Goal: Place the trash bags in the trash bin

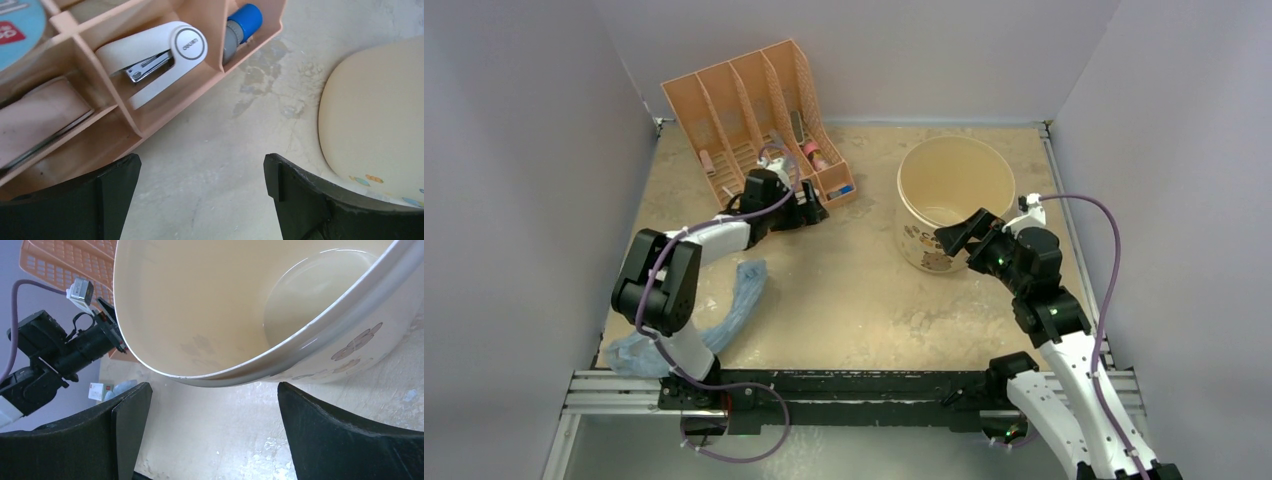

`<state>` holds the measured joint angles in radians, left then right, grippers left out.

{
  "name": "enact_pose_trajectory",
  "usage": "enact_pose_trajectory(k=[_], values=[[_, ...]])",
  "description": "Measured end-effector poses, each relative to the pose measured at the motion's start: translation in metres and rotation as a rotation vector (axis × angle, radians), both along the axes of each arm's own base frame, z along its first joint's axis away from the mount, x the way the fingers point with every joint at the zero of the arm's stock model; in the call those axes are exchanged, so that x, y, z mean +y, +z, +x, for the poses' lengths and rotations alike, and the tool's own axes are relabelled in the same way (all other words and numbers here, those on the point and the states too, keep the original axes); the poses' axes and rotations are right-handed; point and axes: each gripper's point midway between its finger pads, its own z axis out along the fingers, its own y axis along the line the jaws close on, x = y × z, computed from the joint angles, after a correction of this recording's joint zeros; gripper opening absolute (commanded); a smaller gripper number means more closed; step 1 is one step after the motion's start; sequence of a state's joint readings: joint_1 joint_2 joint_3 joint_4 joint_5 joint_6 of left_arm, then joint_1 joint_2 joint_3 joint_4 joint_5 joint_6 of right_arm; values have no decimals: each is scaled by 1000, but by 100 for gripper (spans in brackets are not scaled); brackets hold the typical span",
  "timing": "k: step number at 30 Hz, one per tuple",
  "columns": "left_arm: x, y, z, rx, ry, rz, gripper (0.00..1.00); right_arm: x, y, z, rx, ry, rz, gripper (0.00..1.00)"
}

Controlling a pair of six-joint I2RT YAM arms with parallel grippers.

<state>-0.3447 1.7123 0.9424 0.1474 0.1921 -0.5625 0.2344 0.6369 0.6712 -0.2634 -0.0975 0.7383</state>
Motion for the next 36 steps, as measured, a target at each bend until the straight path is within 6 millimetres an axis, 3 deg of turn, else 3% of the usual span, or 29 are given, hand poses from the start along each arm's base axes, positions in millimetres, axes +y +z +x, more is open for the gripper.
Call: enact_pose_trajectory(k=[9,13,16,22,24,26,32,36], values=[[40,-3,3,59,65,-10,99,2,-2,0,6,14,-7,99],[73,0,3,81,128,-45,97,3,4,-1,-5,33,-16,99],[86,15,-5,45,123,-83,97,4,9,-2,-22,48,-26,99],[67,72,-42,-76,7,-160,96,7,10,-4,-25,71,-27,99],[63,81,-60,-93,-10,-164,95,7,10,-4,-26,73,-29,99],[61,80,-79,-75,-12,-163,95,7,9,-3,-24,74,-33,99],[59,48,-141,82,61,-102,96,7,3,-1,-5,76,-44,99],[70,44,-160,125,145,-52,97,8,0,1,5,78,-48,99]])
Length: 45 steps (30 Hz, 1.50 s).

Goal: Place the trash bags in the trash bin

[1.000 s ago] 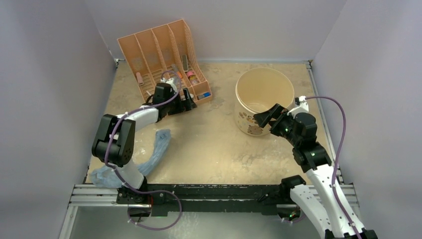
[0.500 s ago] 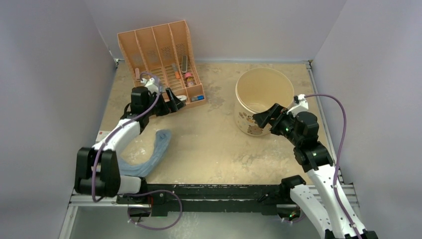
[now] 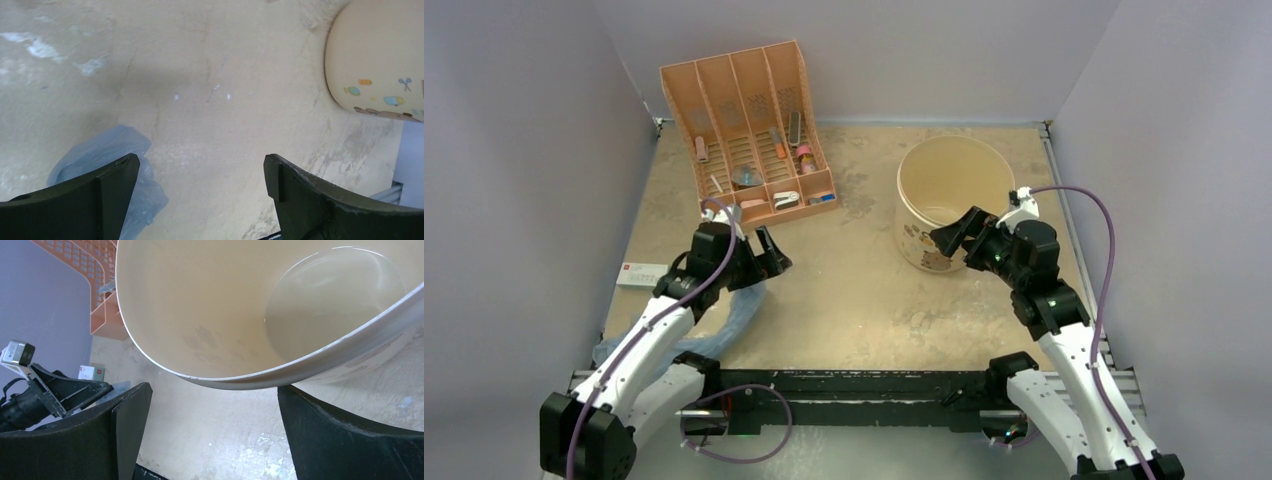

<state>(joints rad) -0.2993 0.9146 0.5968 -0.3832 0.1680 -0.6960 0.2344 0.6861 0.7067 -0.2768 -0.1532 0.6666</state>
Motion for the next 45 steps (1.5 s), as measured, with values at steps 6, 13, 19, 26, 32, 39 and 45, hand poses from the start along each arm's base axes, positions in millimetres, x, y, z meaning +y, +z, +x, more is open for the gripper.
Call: enact_pose_trajectory(k=[6,13,19,26,32,39,45], values=[[17,7,-9,-7,76,42,98,0,-2,2,0,4,-10,99],[27,27,-8,52,131,95,98,1,-2,4,-1,11,-12,99],[35,5,-26,183,186,133,98,3,-1,3,-6,21,-8,99],[35,-25,-35,286,203,144,94,5,1,6,-13,28,-2,99],[38,-70,-53,401,195,182,69,7,-7,33,-14,-11,15,99],[23,-79,-43,368,125,133,30,10,-31,85,-19,-61,-12,99],[-5,-73,-35,321,-20,37,0,18,-51,129,63,-28,-102,99]])
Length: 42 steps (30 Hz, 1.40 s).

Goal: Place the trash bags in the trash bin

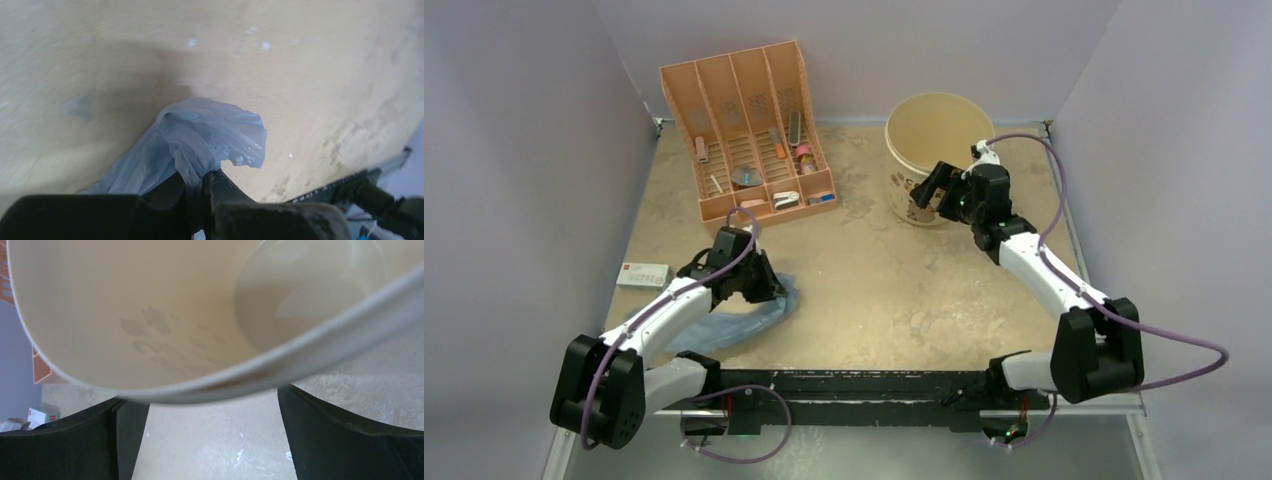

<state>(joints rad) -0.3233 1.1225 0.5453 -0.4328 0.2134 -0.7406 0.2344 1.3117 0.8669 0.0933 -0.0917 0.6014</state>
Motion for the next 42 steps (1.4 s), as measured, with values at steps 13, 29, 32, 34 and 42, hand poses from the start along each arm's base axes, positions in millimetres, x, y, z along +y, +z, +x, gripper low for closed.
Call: enact_pose_trajectory(k=[13,29,32,34,42], values=[[-111,67,2,-168,-407,-387,31,7,46,-71,-182,142,79,99],[-96,133,131,-416,-234,-160,88,-2,36,-117,-116,147,79,99],[-51,124,155,-414,-108,-92,93,-3,32,-120,-98,145,76,99],[-26,119,167,-422,-44,-39,95,-3,30,-121,-88,145,74,99],[9,70,195,-345,25,76,96,-4,26,-123,-70,144,71,99]])
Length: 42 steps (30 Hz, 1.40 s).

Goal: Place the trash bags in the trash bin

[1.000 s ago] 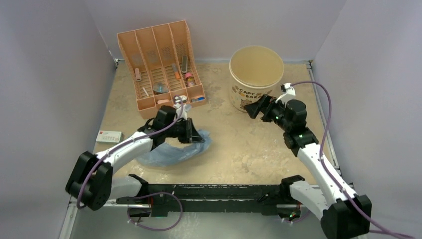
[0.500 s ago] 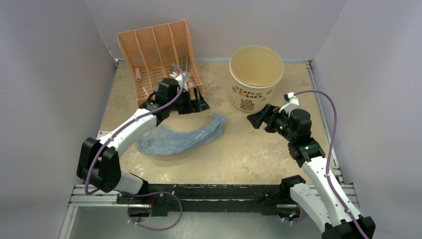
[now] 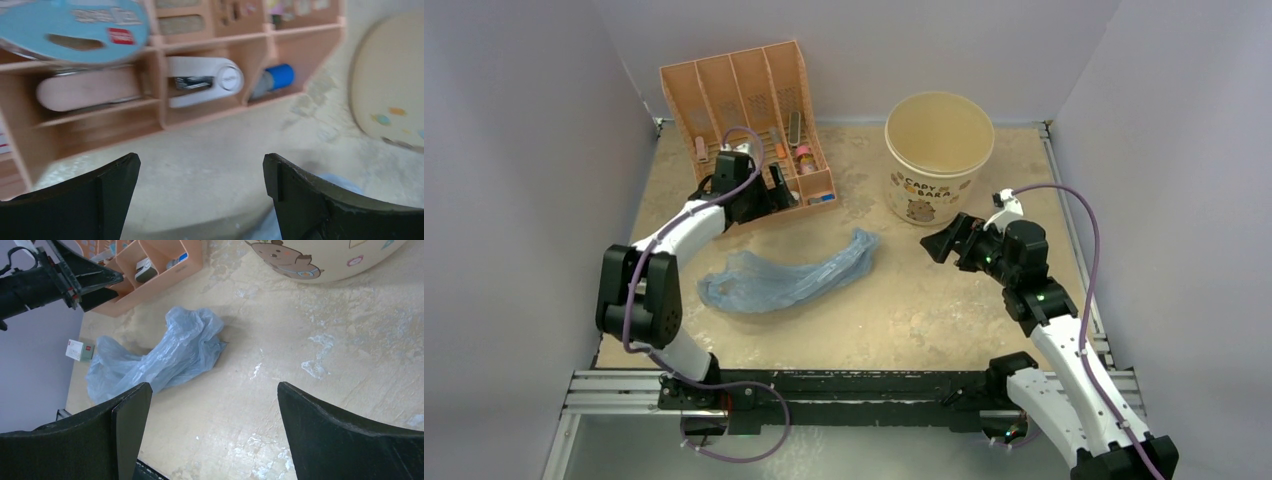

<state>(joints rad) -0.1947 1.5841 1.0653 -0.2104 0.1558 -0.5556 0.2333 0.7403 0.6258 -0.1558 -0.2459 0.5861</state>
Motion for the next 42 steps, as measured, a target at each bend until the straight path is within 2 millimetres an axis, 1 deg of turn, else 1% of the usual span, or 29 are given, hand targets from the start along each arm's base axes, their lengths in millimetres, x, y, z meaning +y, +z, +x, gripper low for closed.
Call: enact_pose_trajectory(k=[2,5,6,10,11,13,16,18,19,21,24,26,27,28,29,30,31,32,33,35,36,38,40,42], values=[[14,-15,6,34,48,35,96,0,-2,-2,11,1,-2,99],[40,-26,9,63,124,84,97,0,-3,-3,18,6,0,99],[50,-27,11,68,151,87,97,1,-3,-3,18,7,0,99],[83,-25,18,57,220,106,97,1,-4,-4,22,9,0,99],[93,-25,19,56,241,117,98,1,-4,-4,23,9,0,99],[108,-26,19,60,275,133,97,1,-6,-3,27,9,-1,99],[122,-28,15,72,301,150,95,1,-10,-3,43,10,-4,99],[121,-26,11,65,284,134,90,2,-12,-2,53,9,-3,99],[115,-22,6,53,252,109,88,2,-13,-2,56,10,-3,99],[97,-10,-5,12,166,43,87,3,-14,-2,57,17,0,99],[62,24,-23,-93,9,-58,86,6,-16,-4,60,29,12,99],[29,50,-35,-176,-123,-96,86,9,-19,-4,60,39,28,99],[7,61,-43,-209,-201,-103,86,10,-20,-4,63,46,35,99],[-16,68,-52,-231,-284,-114,86,11,-22,-4,68,48,43,99],[-35,70,-62,-238,-351,-121,87,13,-24,-2,75,48,51,99],[-54,68,-74,-233,-421,-132,88,14,-25,1,80,43,58,99],[-70,63,-87,-218,-479,-139,88,14,-25,5,82,33,68,99],[-79,52,-100,-191,-518,-142,88,14,-24,11,77,15,77,99],[-83,41,-109,-164,-535,-141,88,12,-23,18,66,-10,84,99],[-82,9,-131,-77,-533,-122,88,8,-16,32,24,-67,96,99],[-79,-5,-141,-33,-523,-109,88,2,-10,43,-13,-117,98,99],[-73,-26,-160,32,-511,-81,88,-8,1,60,-75,-197,106,99],[-71,-32,-170,44,-510,-62,88,-17,7,79,-122,-271,101,99],[-70,-28,-172,28,-508,-51,86,-23,7,97,-130,-317,78,98]])
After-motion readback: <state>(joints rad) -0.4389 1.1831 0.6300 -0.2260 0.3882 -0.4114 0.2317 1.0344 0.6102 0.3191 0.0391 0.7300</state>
